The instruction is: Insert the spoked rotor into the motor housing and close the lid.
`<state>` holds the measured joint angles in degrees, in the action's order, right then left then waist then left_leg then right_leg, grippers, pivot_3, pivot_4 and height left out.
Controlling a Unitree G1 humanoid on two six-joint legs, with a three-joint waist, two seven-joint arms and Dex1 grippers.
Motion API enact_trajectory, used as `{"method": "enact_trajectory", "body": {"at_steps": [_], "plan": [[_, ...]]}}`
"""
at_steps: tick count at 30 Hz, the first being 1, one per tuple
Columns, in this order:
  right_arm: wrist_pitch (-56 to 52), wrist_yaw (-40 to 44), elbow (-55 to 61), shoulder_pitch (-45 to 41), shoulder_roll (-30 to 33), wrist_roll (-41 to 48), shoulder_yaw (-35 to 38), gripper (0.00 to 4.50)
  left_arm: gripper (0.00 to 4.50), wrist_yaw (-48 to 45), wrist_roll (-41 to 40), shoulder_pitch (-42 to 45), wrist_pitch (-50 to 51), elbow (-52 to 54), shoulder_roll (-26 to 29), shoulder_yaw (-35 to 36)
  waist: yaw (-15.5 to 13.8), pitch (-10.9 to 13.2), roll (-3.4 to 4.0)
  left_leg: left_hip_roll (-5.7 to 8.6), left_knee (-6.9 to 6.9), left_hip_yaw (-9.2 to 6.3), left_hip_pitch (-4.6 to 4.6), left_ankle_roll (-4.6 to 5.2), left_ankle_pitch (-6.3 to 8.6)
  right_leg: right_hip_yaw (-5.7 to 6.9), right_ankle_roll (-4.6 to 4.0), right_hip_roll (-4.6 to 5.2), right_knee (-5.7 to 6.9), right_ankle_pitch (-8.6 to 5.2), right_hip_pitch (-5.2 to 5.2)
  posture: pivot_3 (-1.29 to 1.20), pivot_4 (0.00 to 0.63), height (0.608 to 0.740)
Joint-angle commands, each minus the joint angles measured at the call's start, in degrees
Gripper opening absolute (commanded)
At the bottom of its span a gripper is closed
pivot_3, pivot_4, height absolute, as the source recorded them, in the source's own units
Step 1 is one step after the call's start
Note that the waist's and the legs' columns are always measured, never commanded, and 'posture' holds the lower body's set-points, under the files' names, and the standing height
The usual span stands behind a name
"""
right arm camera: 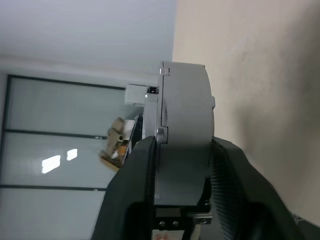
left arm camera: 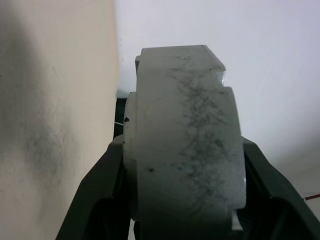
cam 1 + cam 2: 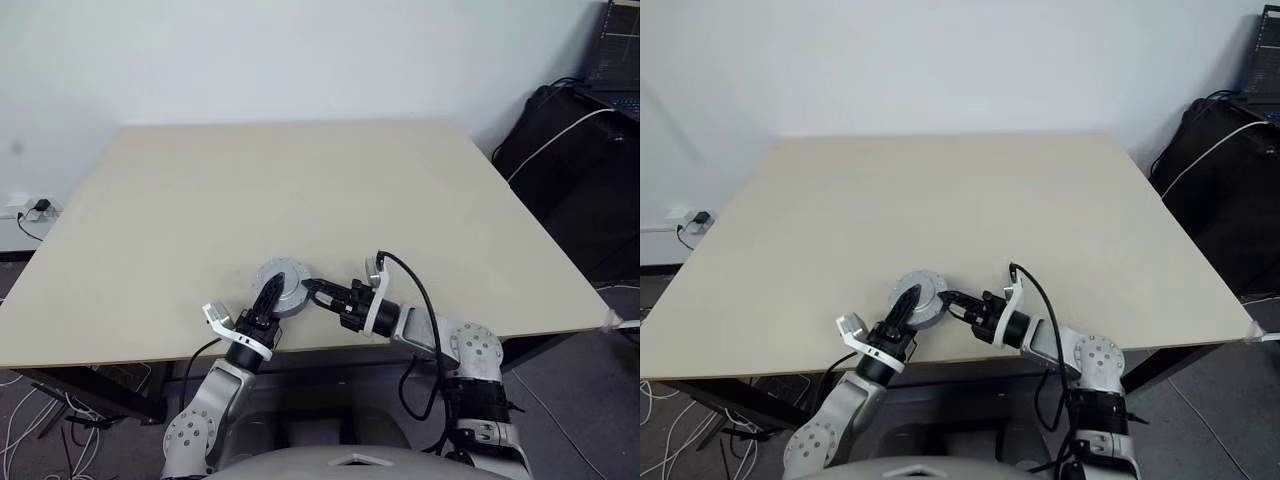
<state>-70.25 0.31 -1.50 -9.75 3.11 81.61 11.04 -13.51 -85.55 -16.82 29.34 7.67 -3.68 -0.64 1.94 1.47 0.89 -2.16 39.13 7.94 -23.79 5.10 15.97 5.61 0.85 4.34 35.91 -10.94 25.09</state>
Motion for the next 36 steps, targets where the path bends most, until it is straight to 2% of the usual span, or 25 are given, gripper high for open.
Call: {"method": "enact_trajectory", "body": {"at_steps": [1,6,9,12,18,22,28,36], "plan": [[0.9,2.2,3.6,-0.8,0.9,0.5,-0.1,2.86,2.11,-0.2,0.9,0.7,-0.6,1.6,-6.5,-1.5,0.0,0.0,-0.01,0.01,0.00,0.00,0.00,0.00,0.00,0.00,0.00,0.00,0.00,0.00,0.00,0.00,0.000,0.740],[0.6,4.7,6.7,-0.4,4.4,-1.7,-1.5,4.48,2.11,-0.2,2.0,1.4,-1.8,1.8,-6.4,-0.5,-0.1,0.0,-0.01,0.00,0.00,0.00,-0.01,0.01,0.01,0.00,0.00,0.02,0.00,0.00,0.03,0.00,0.000,0.740],[2.9,6.6,9.9,0.3,6.6,-6.5,-3.4,4.50,2.11,-0.1,2.7,2.2,-3.1,1.6,-6.3,0.4,-0.2,0.0,-0.01,0.00,0.00,0.01,-0.01,0.01,0.01,0.00,0.00,0.03,0.00,0.00,0.03,0.00,0.000,0.740],[9.5,10.6,15.1,2.1,9.7,-16.7,-7.7,4.50,2.11,0.1,3.6,4.1,-5.1,0.9,-6.3,1.8,-0.5,0.0,-0.03,0.01,0.00,0.01,-0.01,0.01,0.01,0.01,0.00,0.03,0.00,0.00,0.04,0.00,0.000,0.740],[38.5,21.2,20.7,7.0,19.5,-50.9,-26.1,4.50,2.11,2.0,5.5,11.9,-9.1,-4.0,-5.2,6.0,-0.8,0.1,-0.21,0.04,0.05,0.01,-0.01,0.01,0.00,0.03,0.02,-0.06,0.00,-0.01,0.02,0.00,0.000,0.740],[51.1,19.0,16.3,8.7,18.7,-63.6,-29.2,4.50,2.11,2.2,8.6,18.0,-10.9,-9.1,-4.7,8.6,-0.8,0.1,-0.50,0.03,0.06,0.01,0.03,-0.06,-0.04,0.02,0.02,-0.17,0.00,-0.01,-0.33,0.00,0.000,0.740],[56.5,20.7,12.3,9.5,17.2,-70.2,-30.1,4.50,2.11,3.8,13.2,30.0,-14.3,-21.9,-4.5,13.7,-1.0,0.3,-1.00,0.03,0.16,-0.01,0.09,-0.33,-0.21,0.01,0.07,-0.20,0.00,0.03,-0.46,0.00,0.000,0.740],[55.8,22.3,11.4,10.2,15.5,-72.2,-28.8,4.50,2.11,3.6,20.2,45.6,-17.6,-40.7,-2.7,21.8,-1.1,0.4,-1.19,0.11,0.21,-0.04,-0.01,-0.27,-0.18,0.01,0.10,-0.20,-0.10,0.05,-0.49,0.00,0.000,0.740]]}}
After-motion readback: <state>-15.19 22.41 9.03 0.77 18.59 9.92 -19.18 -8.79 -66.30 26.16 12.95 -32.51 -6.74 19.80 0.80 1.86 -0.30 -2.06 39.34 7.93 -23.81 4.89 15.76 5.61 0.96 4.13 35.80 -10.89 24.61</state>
